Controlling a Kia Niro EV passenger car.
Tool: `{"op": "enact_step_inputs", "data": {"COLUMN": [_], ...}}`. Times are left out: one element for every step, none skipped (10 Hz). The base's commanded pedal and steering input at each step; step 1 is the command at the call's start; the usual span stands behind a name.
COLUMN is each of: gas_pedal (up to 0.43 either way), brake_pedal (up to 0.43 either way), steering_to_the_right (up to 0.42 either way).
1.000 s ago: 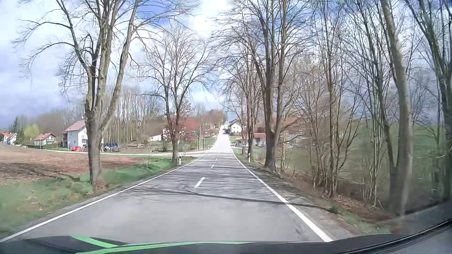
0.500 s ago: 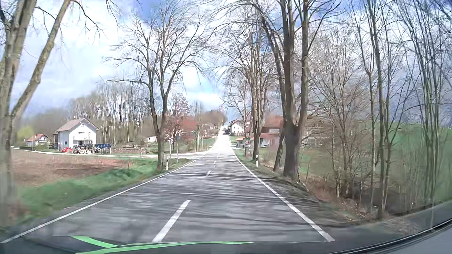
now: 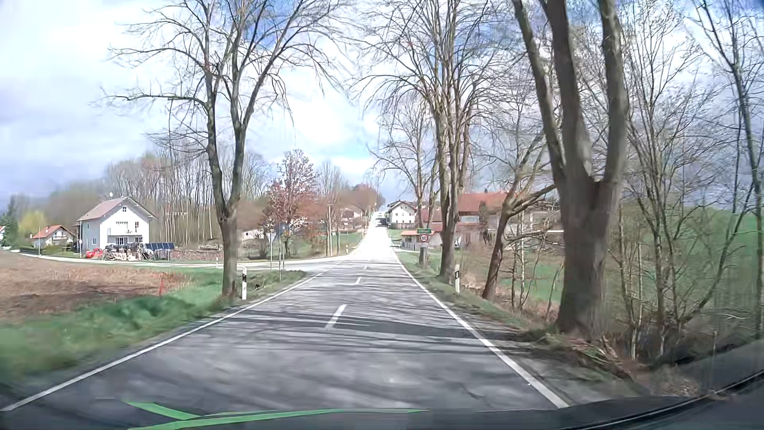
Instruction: Follow the waypoints while adhering to traffic rules and regulations
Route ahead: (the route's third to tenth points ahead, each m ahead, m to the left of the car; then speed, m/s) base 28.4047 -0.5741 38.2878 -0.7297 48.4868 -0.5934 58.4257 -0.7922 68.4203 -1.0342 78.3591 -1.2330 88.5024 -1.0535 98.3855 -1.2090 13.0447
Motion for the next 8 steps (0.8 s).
{"op": "enact_step_inputs", "data": {"gas_pedal": [0.000, 0.000, 0.000, 0.000, 0.000, 0.008, 0.008, 0.020], "brake_pedal": [0.000, 0.000, 0.000, 0.000, 0.000, 0.000, 0.000, 0.000], "steering_to_the_right": [0.000, 0.000, 0.000, 0.000, 0.000, -0.001, -0.001, -0.001]}}
